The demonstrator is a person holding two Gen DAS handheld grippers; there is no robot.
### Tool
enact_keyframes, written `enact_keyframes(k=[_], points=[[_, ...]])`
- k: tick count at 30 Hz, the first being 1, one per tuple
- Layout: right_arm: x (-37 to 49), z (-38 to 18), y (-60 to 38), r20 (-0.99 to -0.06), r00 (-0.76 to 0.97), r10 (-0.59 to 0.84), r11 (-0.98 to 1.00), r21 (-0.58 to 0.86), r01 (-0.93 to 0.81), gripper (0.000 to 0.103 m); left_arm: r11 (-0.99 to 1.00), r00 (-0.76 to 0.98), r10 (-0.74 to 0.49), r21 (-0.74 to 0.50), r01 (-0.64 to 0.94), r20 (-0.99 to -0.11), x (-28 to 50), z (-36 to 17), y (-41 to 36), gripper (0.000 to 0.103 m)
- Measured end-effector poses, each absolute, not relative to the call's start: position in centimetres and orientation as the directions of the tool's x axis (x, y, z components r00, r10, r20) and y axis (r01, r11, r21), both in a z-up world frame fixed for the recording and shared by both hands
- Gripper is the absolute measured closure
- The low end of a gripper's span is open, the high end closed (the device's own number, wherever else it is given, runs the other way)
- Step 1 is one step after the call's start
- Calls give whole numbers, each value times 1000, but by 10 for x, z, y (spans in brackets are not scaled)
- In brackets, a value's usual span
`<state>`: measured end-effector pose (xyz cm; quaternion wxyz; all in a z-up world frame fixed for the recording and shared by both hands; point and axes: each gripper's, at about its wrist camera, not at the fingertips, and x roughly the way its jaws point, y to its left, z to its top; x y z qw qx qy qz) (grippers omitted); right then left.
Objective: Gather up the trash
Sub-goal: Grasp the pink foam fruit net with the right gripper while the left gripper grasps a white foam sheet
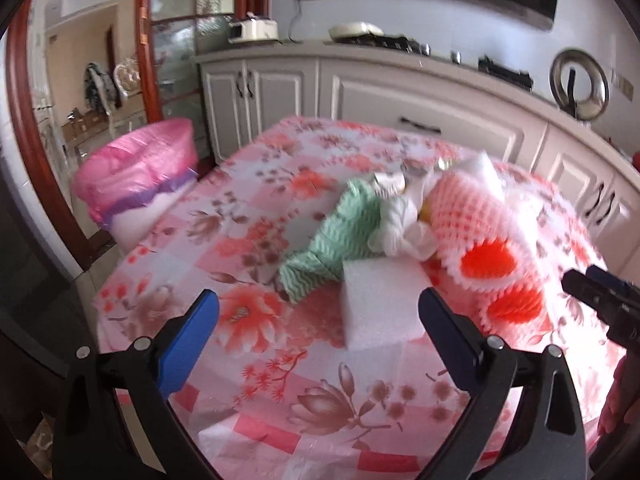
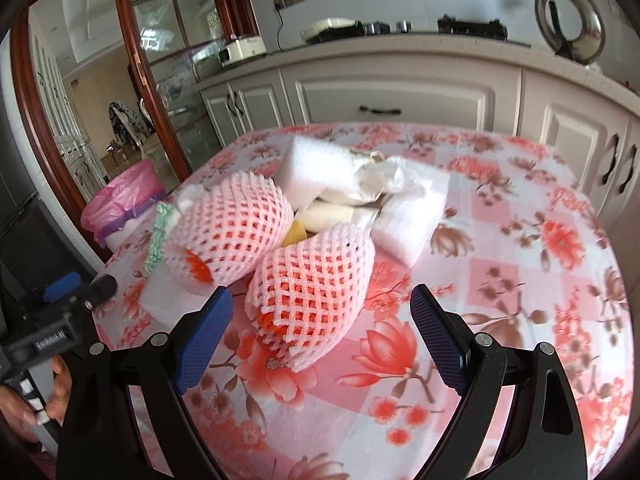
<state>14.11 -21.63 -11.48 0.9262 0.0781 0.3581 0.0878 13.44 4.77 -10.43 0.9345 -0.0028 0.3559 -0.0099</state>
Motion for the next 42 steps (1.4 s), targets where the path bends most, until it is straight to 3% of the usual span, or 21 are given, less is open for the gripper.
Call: enact_keyframes(k=[9,19,21,23,31,42], points=[[182,-147,-206,-704,658,268,958,268,-103,19,996,708,-64,-7,83,-703,164,-140,27,6],[178,-156,-214,-699,653,290,952,282,-121,62,987,702,-127,-17,161,-701,175,-146,3,6],[175,-153,-214,-693,659,292,951,280,-128,68,985,706,-133,-18,169,-696,177,-146,-4,12],[171,-150,-215,-689,667,284,955,268,-130,69,984,709,-140,-14,180,-691,178,-147,-8,23],[158,-136,-222,-667,692,277,956,265,-127,72,981,750,-125,31,191,-649,164,-141,-6,33],[131,-96,-208,-603,758,248,967,204,-154,72,989,814,-117,7,147,-569,131,-107,31,35]])
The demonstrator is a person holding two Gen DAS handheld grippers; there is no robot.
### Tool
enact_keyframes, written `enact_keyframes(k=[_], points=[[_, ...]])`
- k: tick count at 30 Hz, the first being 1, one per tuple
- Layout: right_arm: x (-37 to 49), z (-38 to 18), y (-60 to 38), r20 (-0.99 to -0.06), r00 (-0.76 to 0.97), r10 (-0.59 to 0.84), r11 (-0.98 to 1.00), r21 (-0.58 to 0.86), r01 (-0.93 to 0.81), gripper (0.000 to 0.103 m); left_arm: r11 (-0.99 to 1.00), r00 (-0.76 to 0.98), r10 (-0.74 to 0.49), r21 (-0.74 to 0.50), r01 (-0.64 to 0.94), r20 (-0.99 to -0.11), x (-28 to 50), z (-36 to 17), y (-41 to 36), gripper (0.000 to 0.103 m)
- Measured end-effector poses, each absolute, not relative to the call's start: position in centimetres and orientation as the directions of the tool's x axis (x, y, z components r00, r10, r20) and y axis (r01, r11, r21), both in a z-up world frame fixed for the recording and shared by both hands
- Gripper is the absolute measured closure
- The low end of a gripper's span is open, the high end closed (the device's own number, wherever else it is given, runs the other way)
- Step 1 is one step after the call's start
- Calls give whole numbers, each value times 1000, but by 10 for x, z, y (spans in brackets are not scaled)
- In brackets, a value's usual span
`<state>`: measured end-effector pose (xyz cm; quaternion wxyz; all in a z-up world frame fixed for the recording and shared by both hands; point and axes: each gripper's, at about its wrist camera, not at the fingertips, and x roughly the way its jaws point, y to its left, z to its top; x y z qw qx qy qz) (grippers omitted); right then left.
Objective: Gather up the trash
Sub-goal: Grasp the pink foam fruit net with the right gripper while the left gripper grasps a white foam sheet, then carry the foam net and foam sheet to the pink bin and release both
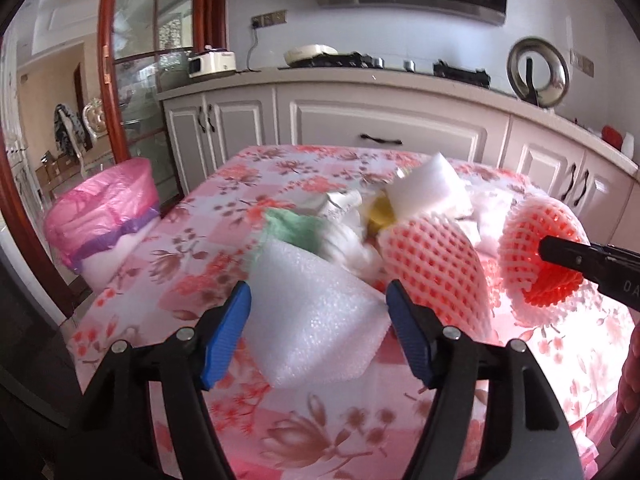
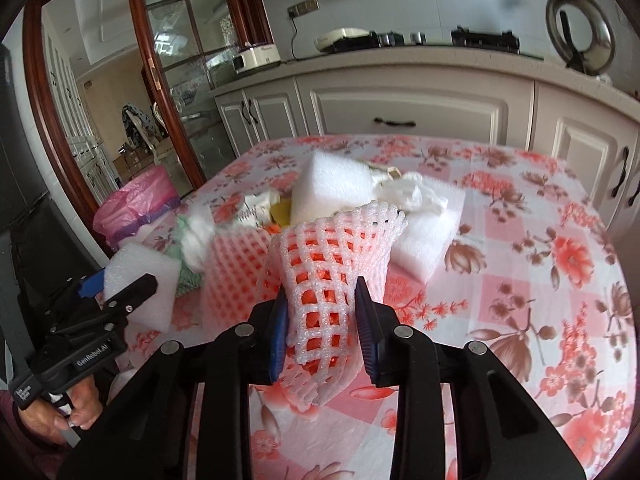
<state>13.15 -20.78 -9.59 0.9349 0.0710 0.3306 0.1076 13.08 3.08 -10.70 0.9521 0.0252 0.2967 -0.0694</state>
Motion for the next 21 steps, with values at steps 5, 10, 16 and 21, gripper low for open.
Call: enact_keyframes(k=[5,10,16,21], points=[[122,-72,-190,-566,785,252,968,160,-196,72,995,847,-98,-26,99,-522,115,-87,62,35],[125,-50,-159,-522,800,295,955,131,-266,72,998,877,-59,-34,48,-477,105,-71,88,35],[155,-41,-102,-514,754,408,908,142,-395,72,999,908,44,1,-48,-417,104,-52,124,35],[185,-37,-47,-510,702,497,854,143,-501,72,989,898,140,10,-150,-416,121,-46,164,35]])
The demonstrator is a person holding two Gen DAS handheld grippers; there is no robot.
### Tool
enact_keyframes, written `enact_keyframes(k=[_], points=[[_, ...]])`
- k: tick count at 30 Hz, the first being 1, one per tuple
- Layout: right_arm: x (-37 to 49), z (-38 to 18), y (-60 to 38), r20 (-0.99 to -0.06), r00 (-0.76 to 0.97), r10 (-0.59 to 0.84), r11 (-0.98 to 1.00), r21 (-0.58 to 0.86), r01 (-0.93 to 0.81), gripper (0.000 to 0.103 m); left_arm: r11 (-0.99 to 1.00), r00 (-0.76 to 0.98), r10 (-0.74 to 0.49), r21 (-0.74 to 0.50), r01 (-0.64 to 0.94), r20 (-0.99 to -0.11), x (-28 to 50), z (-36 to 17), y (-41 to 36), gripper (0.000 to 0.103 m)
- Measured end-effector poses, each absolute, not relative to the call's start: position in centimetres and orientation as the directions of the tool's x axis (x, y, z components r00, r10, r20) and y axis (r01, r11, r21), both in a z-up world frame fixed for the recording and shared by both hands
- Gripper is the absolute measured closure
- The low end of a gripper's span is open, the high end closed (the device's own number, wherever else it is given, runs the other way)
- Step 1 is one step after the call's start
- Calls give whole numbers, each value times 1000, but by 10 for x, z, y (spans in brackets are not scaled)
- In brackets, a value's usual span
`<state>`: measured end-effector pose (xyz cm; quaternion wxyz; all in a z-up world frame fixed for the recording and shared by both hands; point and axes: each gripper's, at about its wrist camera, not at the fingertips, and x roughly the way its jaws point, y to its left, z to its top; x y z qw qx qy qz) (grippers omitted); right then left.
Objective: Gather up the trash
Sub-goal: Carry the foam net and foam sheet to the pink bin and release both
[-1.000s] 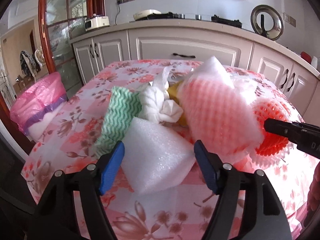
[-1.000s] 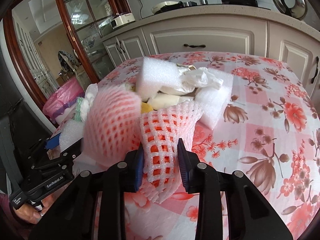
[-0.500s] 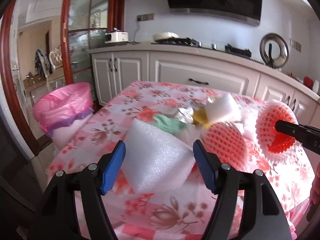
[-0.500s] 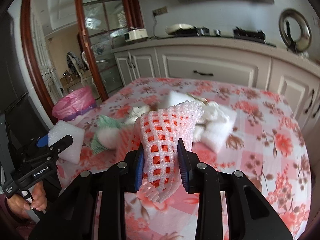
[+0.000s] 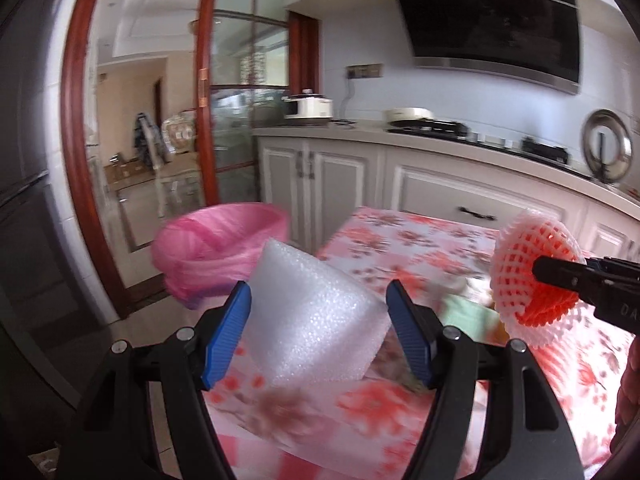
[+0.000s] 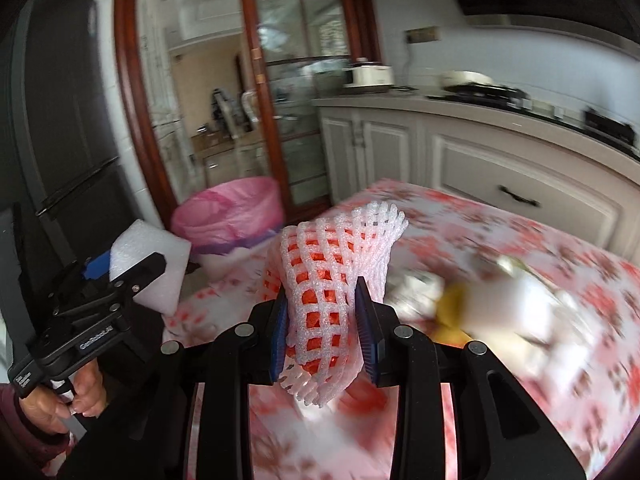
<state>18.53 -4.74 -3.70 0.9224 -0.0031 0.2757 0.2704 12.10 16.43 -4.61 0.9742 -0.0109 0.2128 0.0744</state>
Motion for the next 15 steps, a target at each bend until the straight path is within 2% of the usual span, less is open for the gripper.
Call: enact_keyframes(k=[8,15], points=[[252,-31,35,-519,593,615,754,167,-636,72,961,859,253,17,-274,-445,180,-36,249,35],[322,-36,108,-559,515,650,713,215,-667,72,949,835,279,5,-314,-474,245,-33,314,35]])
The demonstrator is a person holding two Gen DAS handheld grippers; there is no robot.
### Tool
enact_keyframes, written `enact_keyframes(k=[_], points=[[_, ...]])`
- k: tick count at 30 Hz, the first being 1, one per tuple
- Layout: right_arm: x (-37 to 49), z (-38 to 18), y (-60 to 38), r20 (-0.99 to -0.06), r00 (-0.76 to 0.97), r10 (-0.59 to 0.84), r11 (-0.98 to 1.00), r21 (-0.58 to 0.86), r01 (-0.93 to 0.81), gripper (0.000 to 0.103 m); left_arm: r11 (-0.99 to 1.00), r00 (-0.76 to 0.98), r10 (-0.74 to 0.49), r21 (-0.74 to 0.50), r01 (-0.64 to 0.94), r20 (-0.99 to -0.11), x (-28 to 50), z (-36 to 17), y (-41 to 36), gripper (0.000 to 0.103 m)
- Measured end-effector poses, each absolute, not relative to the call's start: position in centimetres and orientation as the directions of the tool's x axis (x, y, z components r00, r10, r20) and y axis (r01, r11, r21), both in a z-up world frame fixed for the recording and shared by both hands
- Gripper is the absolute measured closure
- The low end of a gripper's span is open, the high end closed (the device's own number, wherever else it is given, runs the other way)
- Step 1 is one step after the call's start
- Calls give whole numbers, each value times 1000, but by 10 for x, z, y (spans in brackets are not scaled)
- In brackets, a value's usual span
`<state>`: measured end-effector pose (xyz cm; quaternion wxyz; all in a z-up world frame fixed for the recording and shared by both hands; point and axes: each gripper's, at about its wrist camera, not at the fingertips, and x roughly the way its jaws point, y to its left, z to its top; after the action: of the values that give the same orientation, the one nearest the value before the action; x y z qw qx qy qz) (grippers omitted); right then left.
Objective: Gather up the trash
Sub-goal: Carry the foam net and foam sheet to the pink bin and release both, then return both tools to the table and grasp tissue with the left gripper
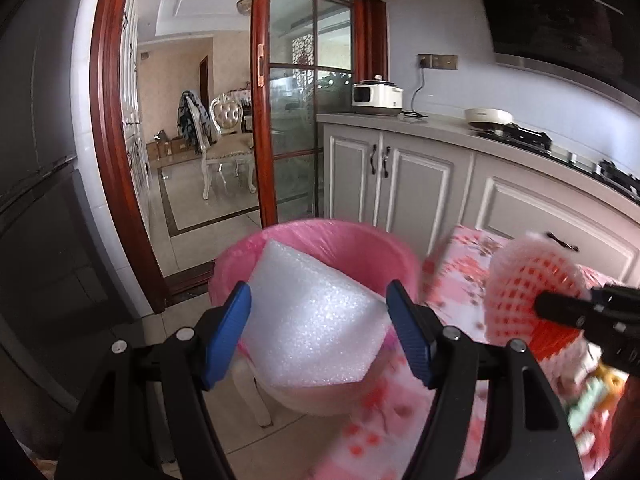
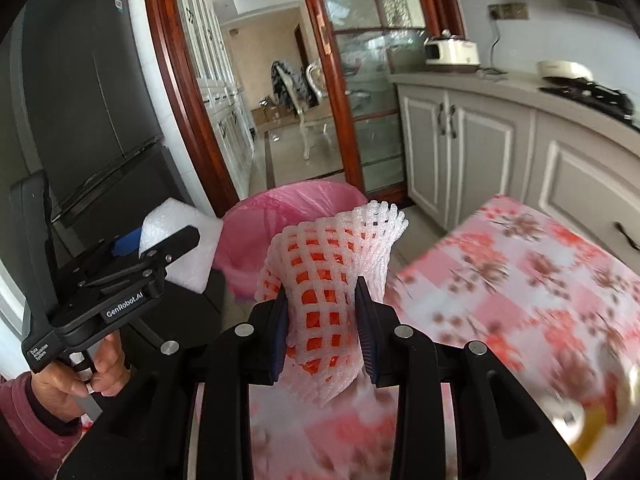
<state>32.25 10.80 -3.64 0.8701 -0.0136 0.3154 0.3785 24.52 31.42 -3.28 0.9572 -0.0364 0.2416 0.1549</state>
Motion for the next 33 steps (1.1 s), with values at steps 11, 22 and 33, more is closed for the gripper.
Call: enact_keyframes(k=[11,22,33], points=[[407,-52,212,-594,465,656,692,227,-686,68,934,780,276,-34,-356,-562,340,-54,411,33],[404,-54,213,-588,461,664,683,228,-693,38,919,774,254,-104,-380,-579,345,-62,436,25],[310,-10,84,-518,573,635,743,207,-637,38,944,857,290,-18,-329,-425,249,-32,319,16]])
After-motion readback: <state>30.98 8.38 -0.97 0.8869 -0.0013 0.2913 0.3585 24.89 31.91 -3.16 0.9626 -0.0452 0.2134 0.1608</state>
